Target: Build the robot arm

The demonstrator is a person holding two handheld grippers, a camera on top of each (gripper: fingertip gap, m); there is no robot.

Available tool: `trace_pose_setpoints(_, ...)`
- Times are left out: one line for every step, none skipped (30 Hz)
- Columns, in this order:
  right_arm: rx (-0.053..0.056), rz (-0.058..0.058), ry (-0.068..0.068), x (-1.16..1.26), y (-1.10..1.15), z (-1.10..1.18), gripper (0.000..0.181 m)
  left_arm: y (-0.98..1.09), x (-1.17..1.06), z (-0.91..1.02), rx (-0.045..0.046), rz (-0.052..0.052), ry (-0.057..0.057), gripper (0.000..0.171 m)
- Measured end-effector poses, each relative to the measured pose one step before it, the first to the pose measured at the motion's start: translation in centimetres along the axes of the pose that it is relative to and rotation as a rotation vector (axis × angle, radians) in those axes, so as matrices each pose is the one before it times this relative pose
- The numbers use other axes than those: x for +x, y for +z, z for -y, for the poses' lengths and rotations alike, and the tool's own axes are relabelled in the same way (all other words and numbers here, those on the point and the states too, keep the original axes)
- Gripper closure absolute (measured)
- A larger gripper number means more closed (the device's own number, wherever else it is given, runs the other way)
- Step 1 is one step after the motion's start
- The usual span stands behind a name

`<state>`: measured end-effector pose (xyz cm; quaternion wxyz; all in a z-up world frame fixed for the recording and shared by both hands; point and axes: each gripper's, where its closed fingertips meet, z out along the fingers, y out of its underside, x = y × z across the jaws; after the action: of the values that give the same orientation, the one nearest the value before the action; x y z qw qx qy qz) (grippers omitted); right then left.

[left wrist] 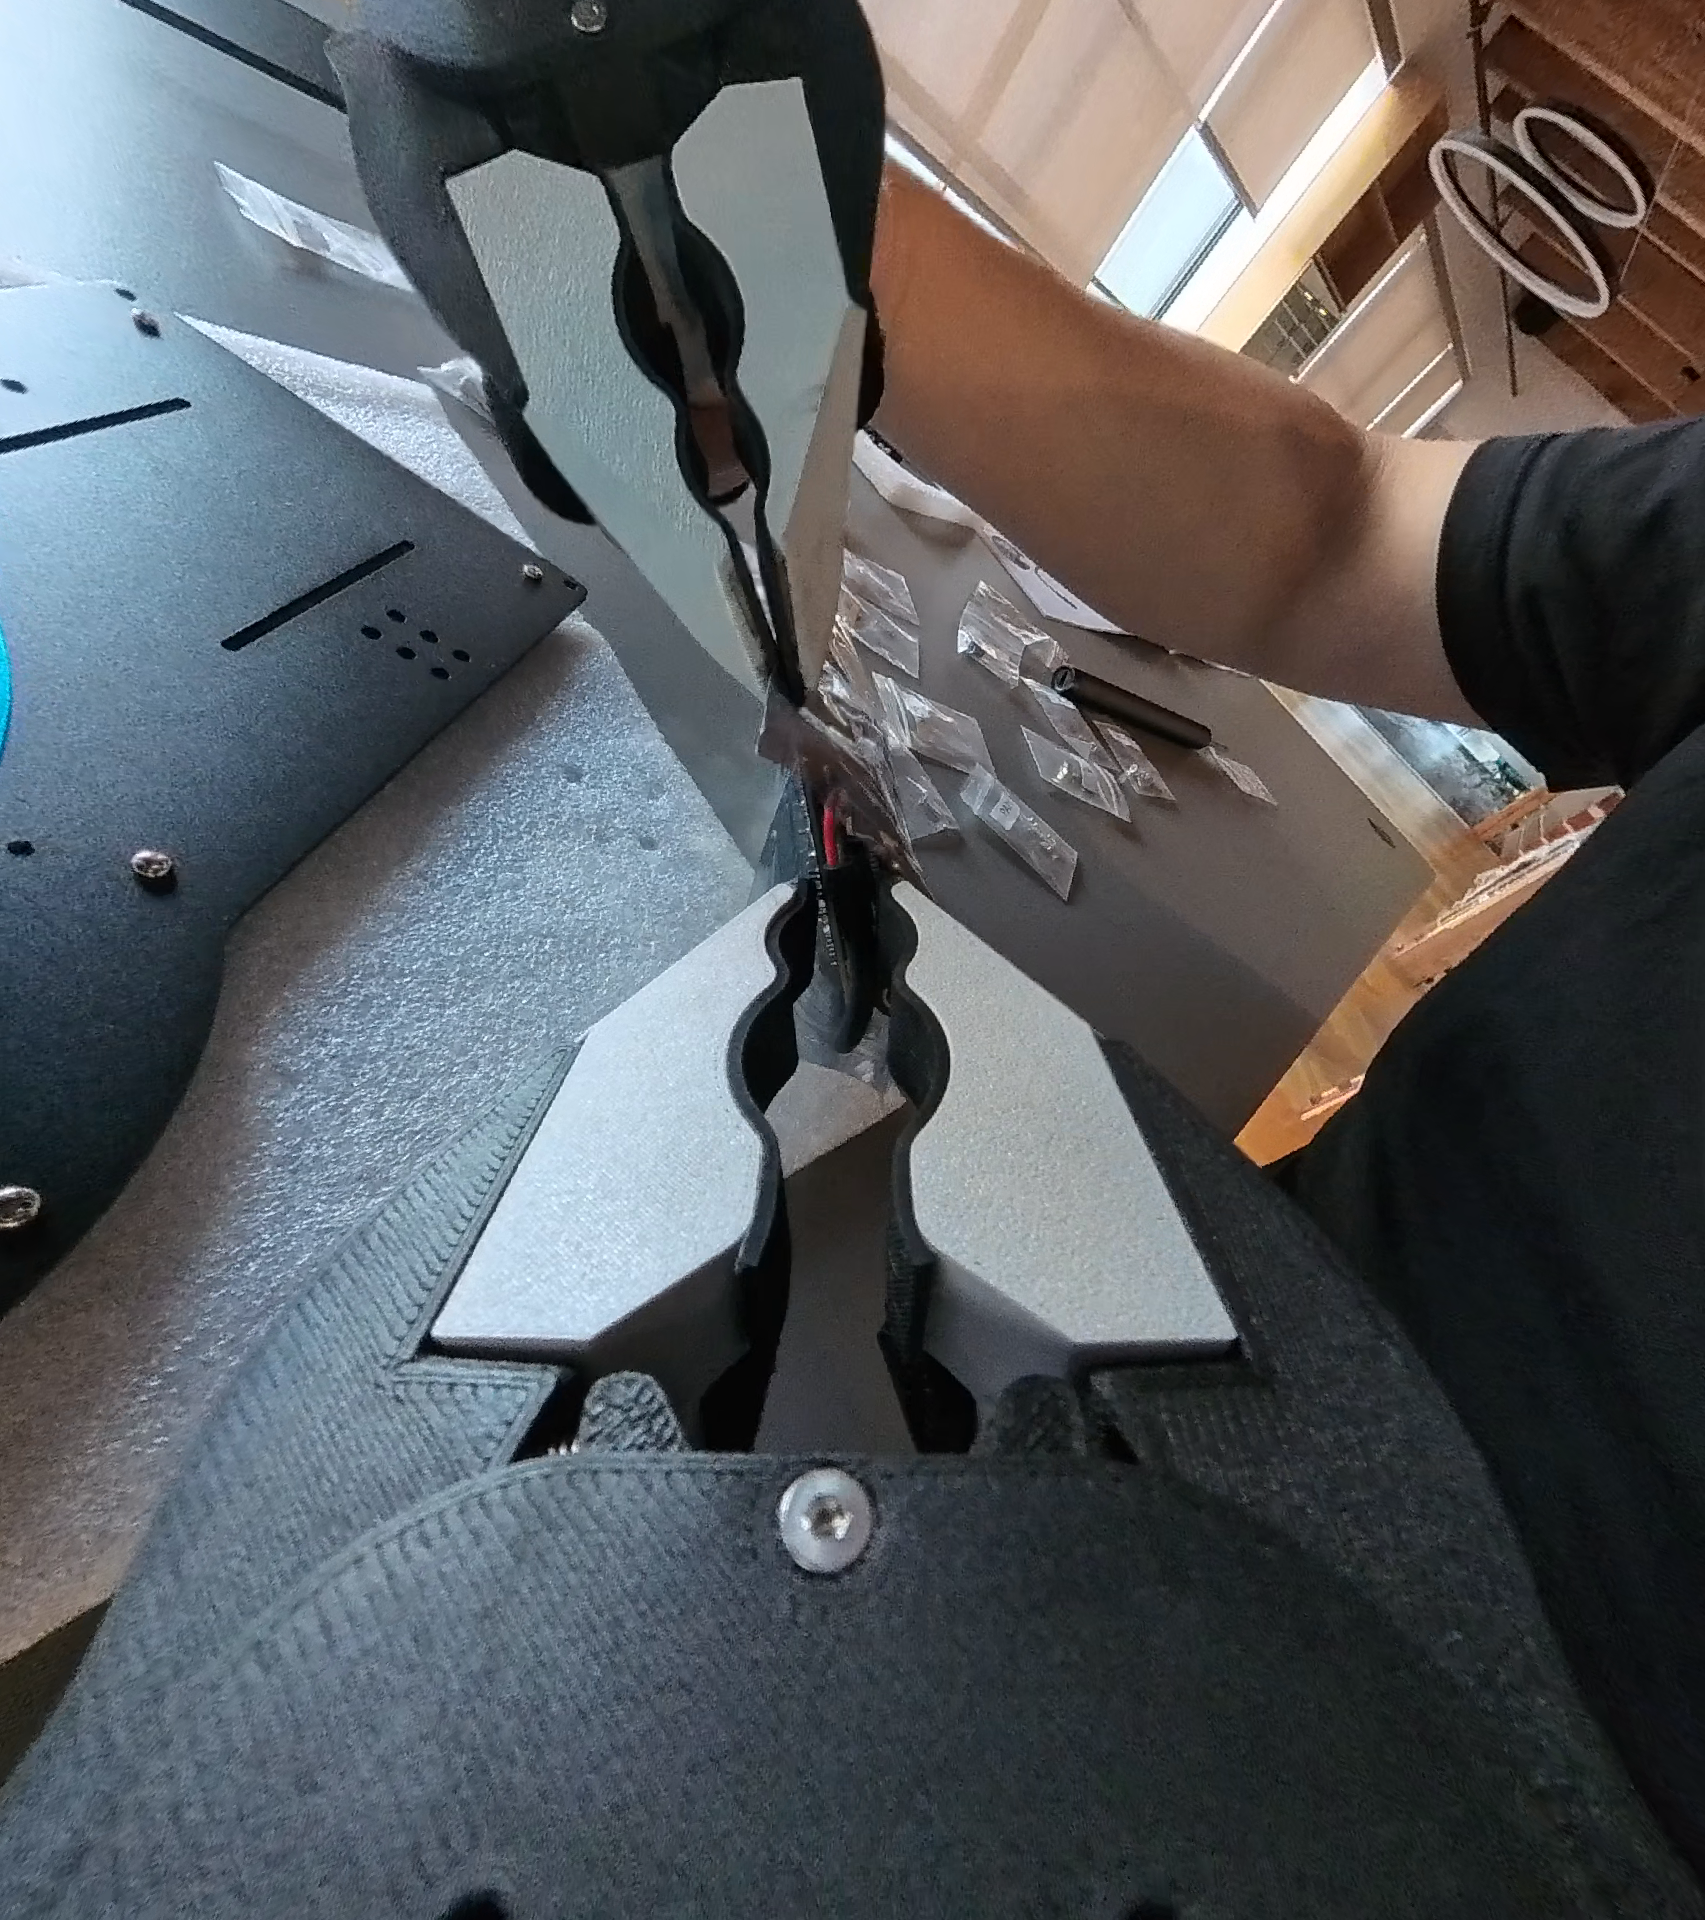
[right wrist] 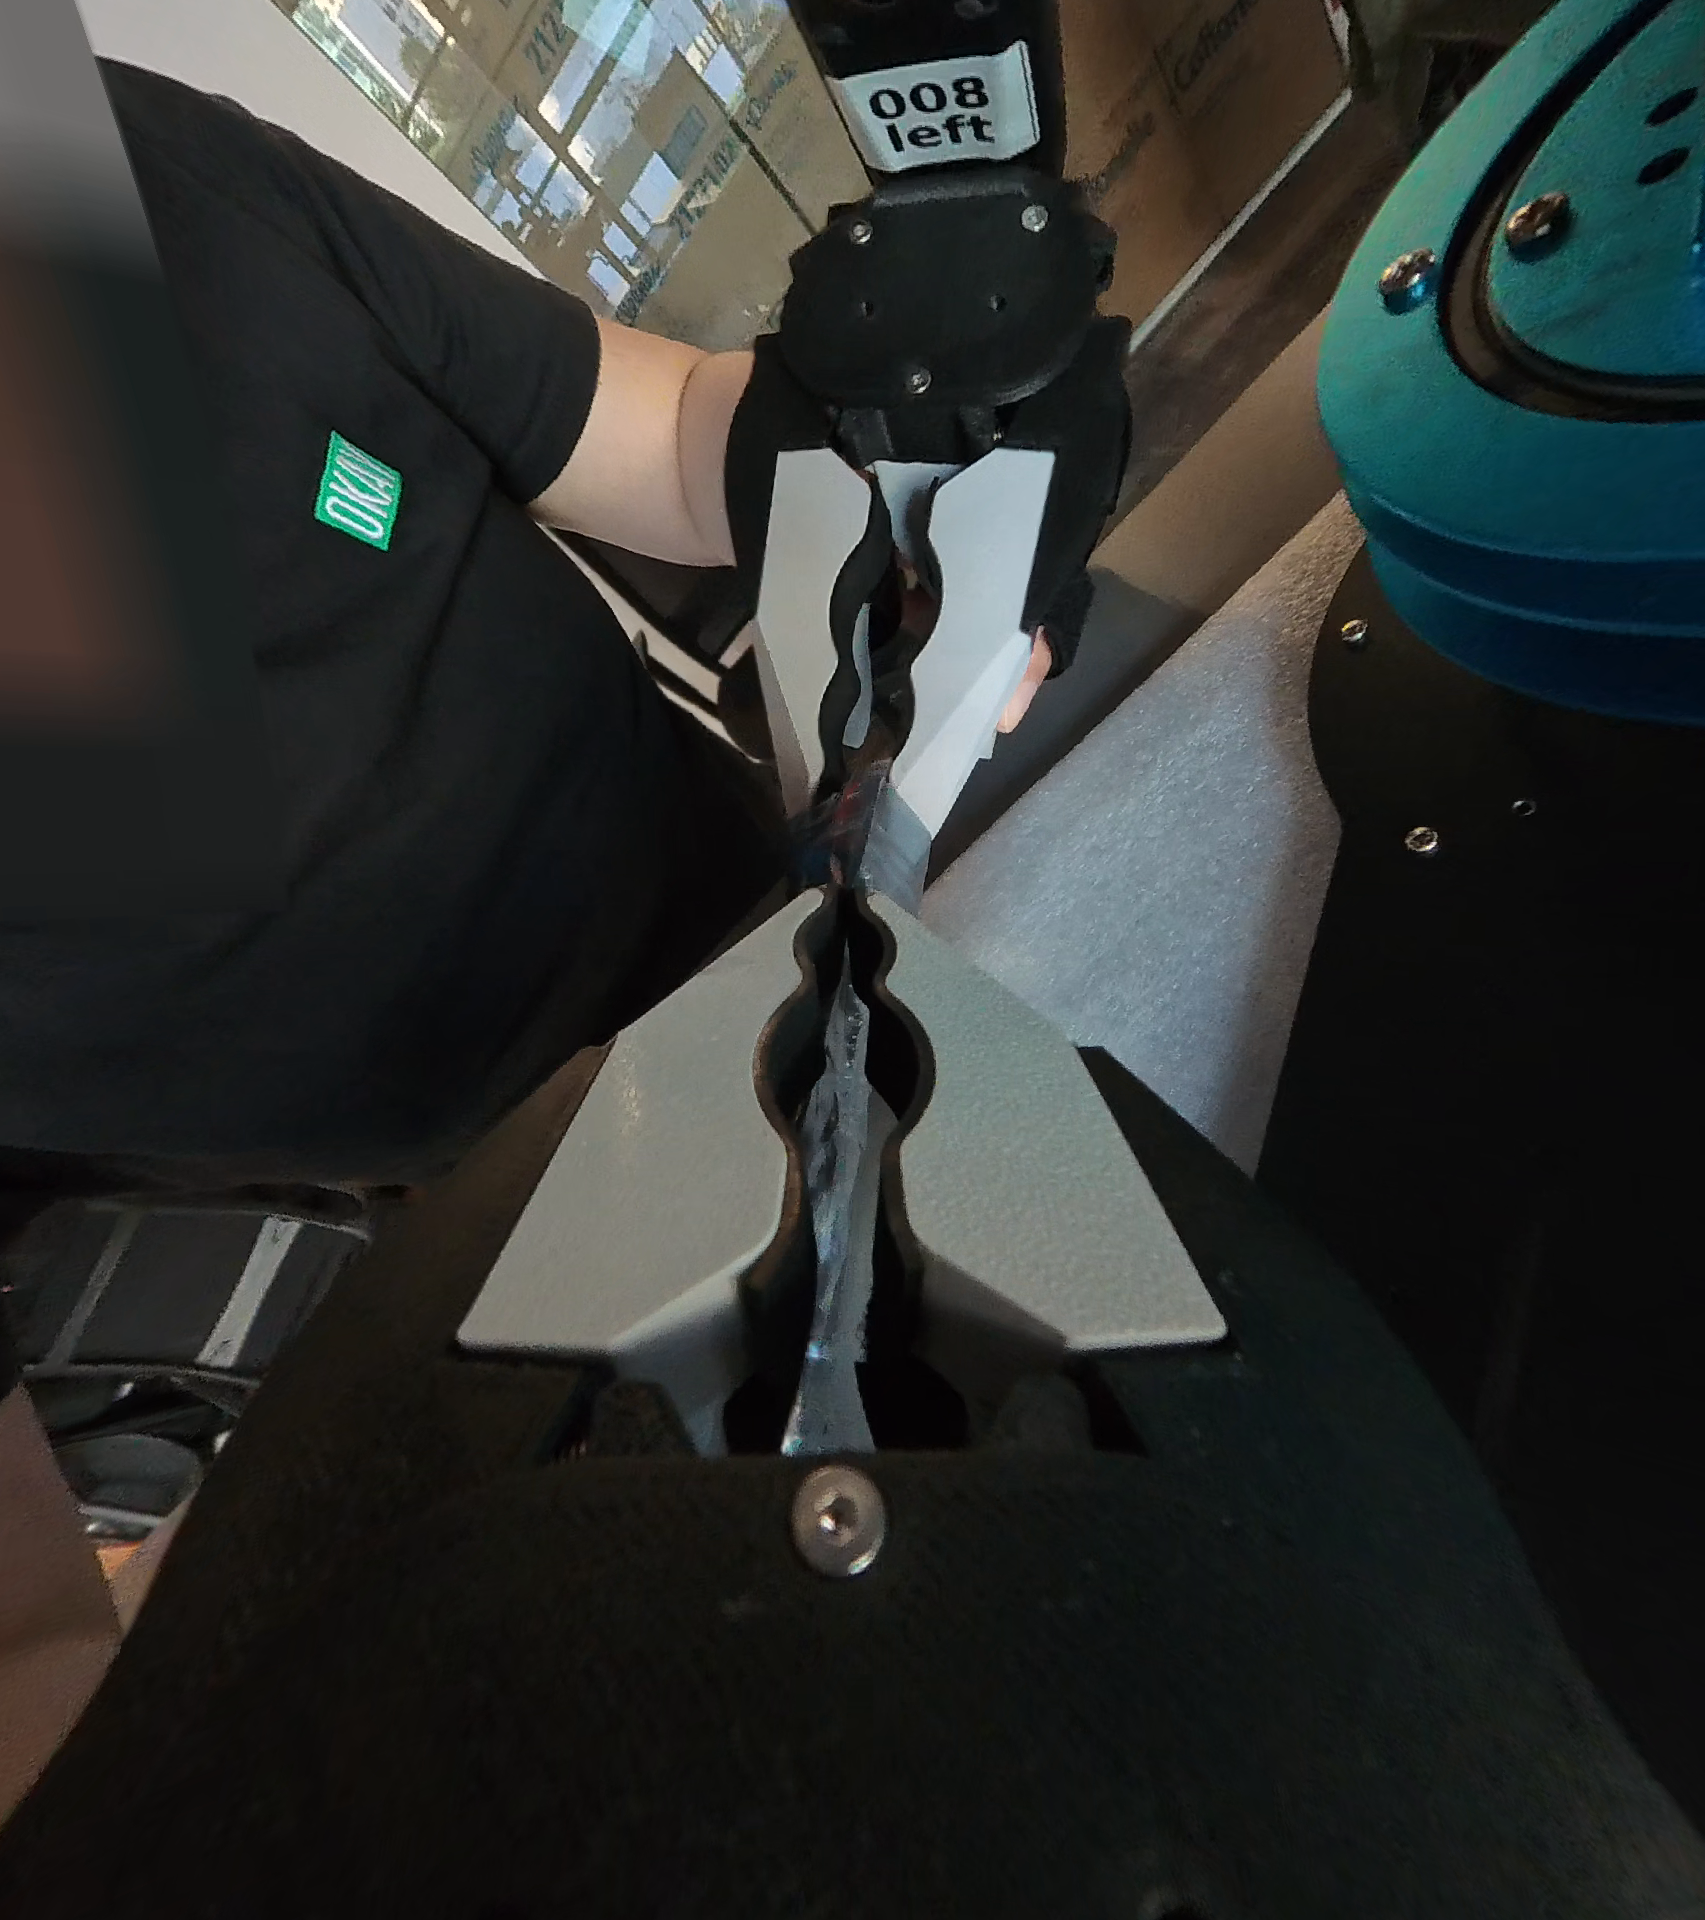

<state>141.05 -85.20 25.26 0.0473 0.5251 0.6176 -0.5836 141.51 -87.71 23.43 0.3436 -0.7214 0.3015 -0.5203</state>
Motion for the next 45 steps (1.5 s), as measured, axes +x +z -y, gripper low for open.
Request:
trace_pose_setpoints(0.0126,-0.0037,-0.0082,0.040,-0.064,0.112,0.181,-0.072,-0.059,0.102,0.00678,0.0016,-0.0032,0.162)
trace_pose_setpoints(0.0156,0.0007,0.0002,0.020,-0.068,0.125,0.181,-0.077,-0.037,0.099,0.00711,-0.0003,-0.0039,0.162)
trace_pose_setpoints(0.0138,0.0026,0.0020,0.016,-0.058,0.089,0.181,-0.070,-0.028,0.072,0.00392,-0.0010,-0.0028,0.162)
trace_pose_setpoints(0.0171,-0.0038,-0.0080,0.075,-0.048,0.140,0.181,-0.067,-0.077,0.059,0.00335,0.0029,-0.0021,0.162)
trace_pose_setpoints(0.0195,0.0007,-0.0128,-0.025,-0.037,0.137,0.181,-0.091,-0.039,0.084,0.00535,0.0013,-0.0006,0.162)
trace_pose_setpoints(0.0170,-0.0022,-0.0094,-0.001,-0.054,0.130,0.181,-0.085,0.005,0.097,0.00440,-0.0006,0.0001,0.162)
trace_pose_setpoints(0.0197,-0.0031,-0.0069,0.016,-0.048,0.132,0.181,-0.082,-0.054,0.090,0.00448,0.0028,0.0009,0.162)
trace_pose_setpoints(0.0125,-0.0064,0.0002,0.121,-0.057,0.021,0.181,-0.063,-0.046,0.063,0.00216,0.0018,-0.0002,0.162)
trace_pose_setpoints(0.0134,-0.0033,-0.0011,0.087,-0.048,0.049,0.181,-0.037,-0.044,0.046,0.00136,0.0003,-0.0024,0.162)
trace_pose_setpoints(0.0160,0.0053,0.0021,-0.036,-0.038,0.063,0.181,-0.037,-0.015,0.063,0.00335,-0.0028,-0.0038,0.162)
trace_pose_setpoints(0.0031,-0.0044,0.0089,0.154,-0.017,-0.119,0.181,-0.011,-0.035,-0.016,-0.00261,-0.0022,-0.0046,0.162)
trace_pose_setpoints(0.0019,-0.0053,-0.0011,0.114,0.006,-0.109,0.181,0.010,-0.063,-0.089,-0.00526,0.0013,-0.0008,0.162)
trace_pose_setpoints(0.0043,0.0050,-0.0019,-0.079,0.018,-0.044,0.181,0.015,0.018,-0.025,-0.00009,-0.0026,0.0007,0.162)
trace_pose_setpoints(0.0049,0.0011,-0.0061,-0.054,-0.032,0.019,0.181,-0.017,0.039,0.057,0.00493,-0.0038,-0.0031,0.162)
trace_pose_setpoints(0.0049,-0.0030,-0.0133,-0.039,-0.042,0.020,0.181,-0.054,0.007,0.078,0.00458,-0.0049,-0.0057,0.162)
trace_pose_setpoints(-0.0078,-0.0079,-0.0067,0.044,0.028,-0.167,0.181,-0.064,0.018,0.012,-0.00201,-0.0072,-0.0058,0.162)
trace_pose_setpoints(-0.0233,-0.0059,-0.0051,-0.012,0.065,-0.300,0.181,-0.023,0.020,-0.100,-0.00767,-0.0091,-0.0068,0.162)
trace_pose_setpoints(-0.0089,0.0069,-0.0112,-0.251,0.053,-0.054,0.181,0.022,0.113,-0.074,-0.00382,-0.0123,-0.0072,0.162)
trace_pose_setpoints(-0.0155,-0.0018,-0.0074,-0.086,0.023,-0.147,0.181,0.040,0.122,-0.043,-0.00101,-0.0104,-0.0057,0.162)
trace_pose_setpoints(-0.0250,-0.0128,-0.0043,0.126,0.020,-0.281,0.181,0.037,-0.008,-0.090,-0.00588,-0.0020,-0.0045,0.162)
trace_pose_setpoints(-0.0134,-0.0064,-0.0035,0.061,0.030,-0.130,0.181,0.038,-0.052,-0.087,-0.00642,0.0008,-0.0007,0.162)
trace_pose_setpoints(-0.0083,-0.0001,-0.0008,-0.005,0.026,-0.079,0.181,0.025,0.004,-0.028,-0.00439,-0.0018,-0.0007,0.162)
trace_pose_setpoints(-0.0124,-0.0055,-0.0055,0.054,0.040,-0.157,0.181,0.019,-0.007,-0.040,-0.00526,-0.0011,-0.0006,0.162)
trace_pose_setpoints(-0.0122,-0.0044,-0.0079,0.003,0.045,-0.165,0.181,0.033,0.002,-0.070,-0.00714,-0.0012,0.0003,0.162)
trace_pose_setpoints(-0.0085,0.0004,-0.0065,-0.088,0.024,-0.089,0.181,0.031,0.041,-0.073,-0.00587,-0.0034,0.0002,0.162)
trace_pose_setpoints(-0.0054,-0.0020,-0.0056,-0.027,0.018,-0.057,0.181,0.011,0.024,-0.041,-0.00446,-0.0023,-0.0007,0.162)
trace_pose_setpoints(-0.0085,-0.0081,-0.0043,0.079,0.025,-0.090,0.181,0.016,-0.035,-0.052,-0.00543,-0.0004,-0.0032,0.162)
trace_pose_setpoints(-0.0101,-0.0054,-0.0057,0.031,0.032,-0.130,0.181,0.037,-0.028,-0.061,-0.00604,-0.0018,-0.0045,0.162)
trace_pose_setpoints(-0.0112,-0.0023,-0.0073,-0.043,0.018,-0.123,0.181,0.055,0.026,-0.071,-0.00447,-0.0043,-0.0034,0.162)
trace_pose_setpoints(-0.0088,-0.0161,-0.0135,0.169,0.007,-0.091,0.181,0.031,-0.050,-0.040,-0.00170,0.0019,-0.0034,0.162)
trace_pose_setpoints(-0.0089,-0.0196,-0.0134,0.212,0.025,-0.106,0.181,0.005,-0.109,-0.028,-0.00157,0.0046,-0.0035,0.162)
trace_pose_setpoints(-0.0072,-0.0115,-0.0127,0.075,0.039,-0.038,0.181,0.002,-0.022,-0.050,-0.00219,-0.0013,-0.0039,0.162)
trace_pose_setpoints(-0.0027,-0.0182,-0.0095,0.193,0.036,-0.011,0.181,-0.018,-0.048,0.004,0.00063,0.0022,-0.0025,0.162)
trace_pose_setpoints(-0.0071,-0.0161,0.0009,0.204,0.068,-0.095,0.181,-0.036,-0.101,-0.032,-0.00196,0.0058,-0.0021,0.162)
trace_pose_setpoints(-0.0151,-0.0151,0.0056,0.208,0.115,-0.218,0.181,0.019,-0.078,-0.090,-0.00533,0.0032,-0.0035,0.162)
trace_pose_setpoints(-0.0146,-0.0124,0.0083,0.178,0.140,-0.203,0.181,0.042,-0.071,-0.100,-0.00559,0.0024,-0.0050,0.162)
trace_pose_setpoints(-0.0131,-0.0095,0.0118,0.137,0.137,-0.182,0.181,0.038,-0.091,-0.116,-0.00614,0.0020,-0.0064,0.163)
trace_pose_setpoints(-0.0100,-0.0087,0.0041,0.090,0.070,-0.117,0.181,0.026,-0.073,-0.056,-0.00217,0.0008,-0.0072,0.162)
trace_pose_setpoints(-0.0017,-0.0146,0.0009,0.164,-0.005,-0.013,0.181,-0.022,-0.085,0.039,0.00463,0.0027,-0.0077,0.162)
trace_pose_setpoints(0.0012,-0.0115,0.0100,0.138,-0.010,0.048,0.181,-0.065,-0.071,0.088,0.00630,0.0008,-0.0060,0.163)
trace_pose_setpoints(0.0018,-0.0054,0.0058,0.006,-0.016,0.083,0.181,-0.080,-0.018,0.077,0.00547,-0.0034,-0.0055,0.163)
trace_pose_setpoints(0.0064,-0.0087,-0.0163,-0.027,-0.092,0.141,0.181,-0.083,0.028,0.114,0.00802,-0.0046,-0.0041,0.162)
trace_pose_setpoints(0.0133,-0.0144,-0.0310,-0.042,-0.148,0.233,0.181,-0.102,0.001,0.153,0.01186,-0.0021,-0.0024,0.162)
trace_pose_setpoints(0.0289,0.0041,-0.0404,-0.421,-0.237,0.446,0.181,-0.106,0.214,0.173,0.01152,-0.0147,-0.0026,0.162)
trace_pose_setpoints(0.0359,0.0046,-0.0327,-0.379,-0.309,0.496,0.181,-0.125,0.237,0.295,0.01871,-0.0160,-0.0061,0.162)
